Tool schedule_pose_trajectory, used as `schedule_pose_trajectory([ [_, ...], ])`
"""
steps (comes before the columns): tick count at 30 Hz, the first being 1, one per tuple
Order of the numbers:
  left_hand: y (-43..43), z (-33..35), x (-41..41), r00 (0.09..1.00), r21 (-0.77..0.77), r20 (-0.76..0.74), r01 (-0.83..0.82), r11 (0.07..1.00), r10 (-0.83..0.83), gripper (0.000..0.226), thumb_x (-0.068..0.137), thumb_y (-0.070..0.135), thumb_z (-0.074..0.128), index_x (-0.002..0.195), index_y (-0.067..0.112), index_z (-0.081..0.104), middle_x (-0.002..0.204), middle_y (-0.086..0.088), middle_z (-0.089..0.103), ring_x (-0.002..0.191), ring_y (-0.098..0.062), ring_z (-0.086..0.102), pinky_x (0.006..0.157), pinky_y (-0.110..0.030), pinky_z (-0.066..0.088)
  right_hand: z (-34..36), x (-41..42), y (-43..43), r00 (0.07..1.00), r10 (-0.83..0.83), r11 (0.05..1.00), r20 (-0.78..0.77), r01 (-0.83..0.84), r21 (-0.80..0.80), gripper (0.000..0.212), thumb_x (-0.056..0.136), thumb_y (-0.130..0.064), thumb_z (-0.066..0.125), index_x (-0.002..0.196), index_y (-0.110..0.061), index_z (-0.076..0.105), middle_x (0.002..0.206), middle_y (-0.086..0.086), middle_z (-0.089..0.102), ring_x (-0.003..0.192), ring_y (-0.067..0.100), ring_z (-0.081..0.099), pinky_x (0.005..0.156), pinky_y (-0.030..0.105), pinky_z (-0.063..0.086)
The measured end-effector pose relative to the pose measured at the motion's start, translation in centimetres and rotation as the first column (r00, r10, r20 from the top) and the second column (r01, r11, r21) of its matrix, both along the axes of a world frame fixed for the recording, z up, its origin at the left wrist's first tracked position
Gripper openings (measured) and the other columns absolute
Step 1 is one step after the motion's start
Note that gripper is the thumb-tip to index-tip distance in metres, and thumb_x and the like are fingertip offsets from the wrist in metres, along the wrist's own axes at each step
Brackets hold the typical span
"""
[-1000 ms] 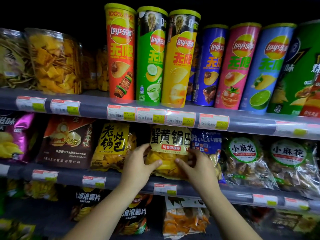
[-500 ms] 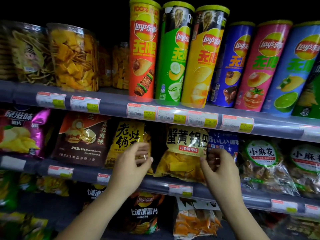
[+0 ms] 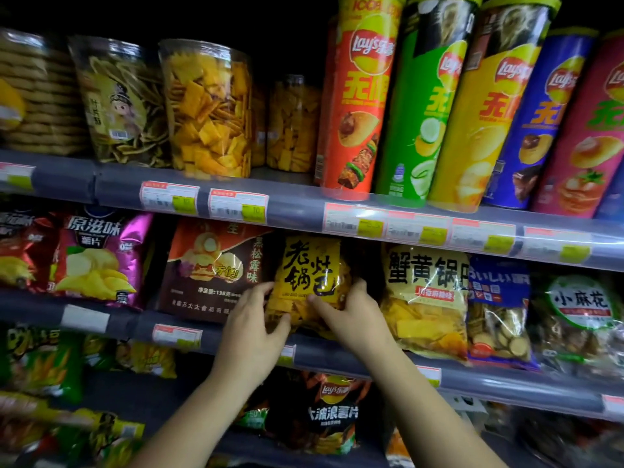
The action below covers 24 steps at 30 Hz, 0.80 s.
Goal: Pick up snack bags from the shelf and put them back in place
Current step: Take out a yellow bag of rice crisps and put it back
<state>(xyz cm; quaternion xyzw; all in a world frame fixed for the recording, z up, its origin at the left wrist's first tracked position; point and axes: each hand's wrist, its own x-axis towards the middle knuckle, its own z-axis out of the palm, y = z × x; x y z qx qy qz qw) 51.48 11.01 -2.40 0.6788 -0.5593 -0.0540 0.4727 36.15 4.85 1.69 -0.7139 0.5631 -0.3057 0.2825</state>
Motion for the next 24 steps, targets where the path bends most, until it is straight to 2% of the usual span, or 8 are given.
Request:
schedule_pose_trajectory([
  [2,-0.2,0.0,0.4,1.0,-0.003,-0.023,0.008,1.0,-0.008,0.05,0.089,0.025,0.069,0.135,0.018,0.051,0.123,0.009,0.053,0.11,-0.005,0.049,0.094,-0.022,0.039,0.1,0.3,-0.3,0.999,-0.043,0.999,0.019,0.042,0.019,0.074,0.084,-0.05,0.076,0.13,-0.002,0.044,0.133,0.018,0.065,0.122,0.036,0.063,0.095,0.038,0.052],
  [7,-0.5,-0.2,1.3,0.974,-0.007,-0.222,0.03,1.0,-0.031,0.051,0.088,0.035,0.068,0.135,0.02,0.054,0.126,0.005,0.061,0.112,-0.011,0.061,0.096,-0.042,0.055,0.7,0.0,-0.1,0.98,-0.087,0.995,0.18,0.093,-0.024,0.079,0.072,-0.052,0.086,0.127,-0.007,0.052,0.112,0.003,0.067,0.101,0.022,0.065,0.083,0.032,0.052],
  [12,-0.2,0.3,0.6,0.91,-0.066,-0.409,0.046,0.997,-0.069,0.044,0.091,0.028,0.068,0.133,0.021,0.057,0.123,0.008,0.064,0.11,-0.002,0.061,0.08,-0.015,0.051,0.7,-0.2,0.5,0.952,-0.025,0.999,0.305,0.038,-0.037,0.088,0.051,-0.071,0.082,0.119,-0.018,0.063,0.108,-0.002,0.075,0.097,0.016,0.072,0.088,0.043,0.062],
  [15,0.3,1.1,0.6,0.885,-0.125,-0.454,0.053,0.991,-0.105,0.04,0.09,0.029,0.07,0.129,0.025,0.059,0.121,0.011,0.066,0.112,-0.006,0.063,0.084,-0.024,0.055,0.9,-1.1,0.4,0.923,-0.007,1.0,0.384,0.013,-0.012,0.072,0.059,-0.06,0.087,0.115,-0.019,0.067,0.102,-0.004,0.078,0.091,0.015,0.074,0.085,0.043,0.063],
  [17,0.8,1.9,0.9,0.868,-0.068,-0.481,0.105,0.992,-0.125,0.053,0.081,0.045,0.075,0.128,0.028,0.059,0.121,0.012,0.067,0.11,-0.004,0.065,0.086,-0.025,0.055,0.9,-2.0,0.6,0.901,0.012,0.999,0.433,-0.024,0.023,0.058,0.067,-0.048,0.09,0.112,-0.018,0.07,0.099,-0.003,0.079,0.09,0.016,0.076,0.084,0.042,0.063],
  [19,1.4,2.9,0.9,0.788,0.021,-0.587,0.246,0.969,-0.188,0.07,0.065,0.061,0.075,0.126,0.029,0.061,0.119,0.007,0.073,0.106,-0.007,0.07,0.092,-0.031,0.056,0.8,-3.0,0.9,0.876,0.048,0.995,0.48,-0.084,0.055,0.052,0.071,-0.042,0.09,0.112,-0.017,0.071,0.099,0.0,0.08,0.089,0.018,0.078,0.08,0.037,0.064],
  [21,2.0,3.5,0.5,0.713,0.068,-0.656,0.382,0.922,-0.247,0.066,0.064,0.06,0.075,0.121,0.028,0.067,0.115,0.005,0.076,0.106,-0.013,0.073,0.097,-0.038,0.054,0.7,-4.0,1.5,0.857,0.104,0.981,0.504,-0.173,0.091,0.056,0.069,-0.045,0.088,0.114,-0.018,0.069,0.1,0.001,0.08,0.087,0.015,0.079,0.073,0.029,0.064],
  [24,2.6,3.6,-0.3,0.716,0.038,-0.65,0.365,0.93,-0.254,0.051,0.07,0.046,0.085,0.114,0.025,0.07,0.108,0.007,0.079,0.101,-0.012,0.074,0.09,-0.031,0.057,0.4,-5.2,2.2,0.852,0.173,0.951,0.495,-0.275,0.141,0.076,0.057,-0.063,0.088,0.119,-0.026,0.064,0.105,-0.001,0.079,0.091,0.012,0.078,0.079,0.031,0.064],
])
